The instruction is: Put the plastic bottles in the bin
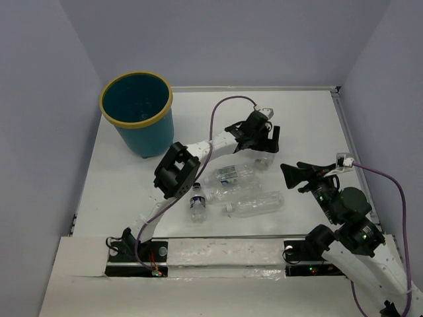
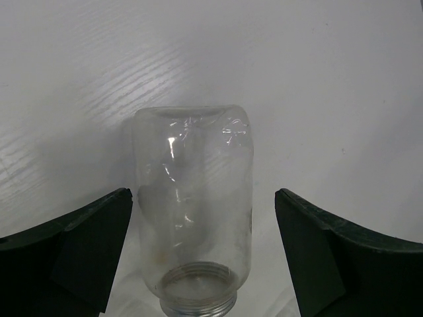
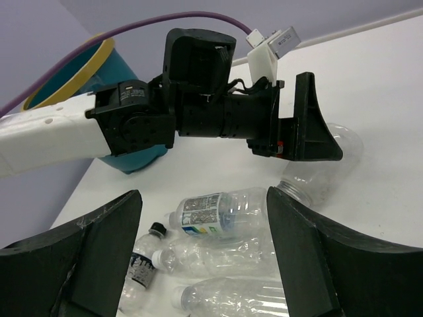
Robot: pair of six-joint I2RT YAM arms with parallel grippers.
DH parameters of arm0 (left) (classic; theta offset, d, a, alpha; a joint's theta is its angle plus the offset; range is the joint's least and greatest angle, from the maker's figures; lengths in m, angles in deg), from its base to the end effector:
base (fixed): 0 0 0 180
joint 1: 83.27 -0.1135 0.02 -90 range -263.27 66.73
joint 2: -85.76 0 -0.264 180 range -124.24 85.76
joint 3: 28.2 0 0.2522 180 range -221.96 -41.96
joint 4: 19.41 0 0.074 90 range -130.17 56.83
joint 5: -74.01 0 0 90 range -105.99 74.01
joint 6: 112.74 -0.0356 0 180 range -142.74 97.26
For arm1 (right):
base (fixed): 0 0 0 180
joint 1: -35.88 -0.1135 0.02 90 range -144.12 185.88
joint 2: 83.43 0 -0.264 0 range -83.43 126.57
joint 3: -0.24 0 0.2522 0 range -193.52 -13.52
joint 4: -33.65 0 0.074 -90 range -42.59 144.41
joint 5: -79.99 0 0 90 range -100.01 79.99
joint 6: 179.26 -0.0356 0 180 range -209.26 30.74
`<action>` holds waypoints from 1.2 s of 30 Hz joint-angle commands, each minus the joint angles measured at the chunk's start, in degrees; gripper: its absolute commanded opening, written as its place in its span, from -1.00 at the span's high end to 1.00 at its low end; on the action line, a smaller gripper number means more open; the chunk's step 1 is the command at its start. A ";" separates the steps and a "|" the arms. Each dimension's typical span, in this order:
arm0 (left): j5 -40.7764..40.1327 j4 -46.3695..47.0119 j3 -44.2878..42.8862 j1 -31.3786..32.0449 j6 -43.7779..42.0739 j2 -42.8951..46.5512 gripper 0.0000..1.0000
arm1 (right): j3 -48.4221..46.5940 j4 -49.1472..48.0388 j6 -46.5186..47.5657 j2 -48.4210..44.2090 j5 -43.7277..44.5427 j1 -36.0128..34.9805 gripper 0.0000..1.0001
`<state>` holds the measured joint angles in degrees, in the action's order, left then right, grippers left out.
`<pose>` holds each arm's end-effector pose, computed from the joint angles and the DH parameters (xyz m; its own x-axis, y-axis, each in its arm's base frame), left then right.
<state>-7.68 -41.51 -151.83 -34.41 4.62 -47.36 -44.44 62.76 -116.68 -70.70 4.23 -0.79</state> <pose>0.3529 -0.4117 0.2074 -0.6858 0.0938 -0.7217 0.5754 0.6771 -0.4587 0.0733 0.0437 0.3105 -0.1405 0.4519 -0.8810 -0.3572 0.8067 0.4708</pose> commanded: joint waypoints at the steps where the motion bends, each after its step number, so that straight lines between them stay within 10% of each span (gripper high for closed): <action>1: 1.27 -1.76 -1.23 0.80 -2.30 0.06 -0.98 | -0.72 -3.05 0.88 -0.87 -0.70 0.19 -0.64; 17: -4.88 -7.92 -7.82 0.88 -3.71 -7.24 -0.80 | -1.87 -5.33 2.46 -1.74 -5.88 0.19 -0.88; 23: -5.68 -3.80 -7.21 0.71 -3.27 -4.87 -0.10 | -1.51 -6.13 2.46 -1.66 -7.21 0.19 -0.87; 36: -11.47 4.64 0.76 -6.23 -4.24 27.16 -0.01 | -2.66 -5.86 4.13 5.36 -23.62 0.19 -0.81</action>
<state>-13.95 -44.55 -155.56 -36.22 1.71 -43.23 -45.05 59.24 -113.01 -69.89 -10.46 -0.79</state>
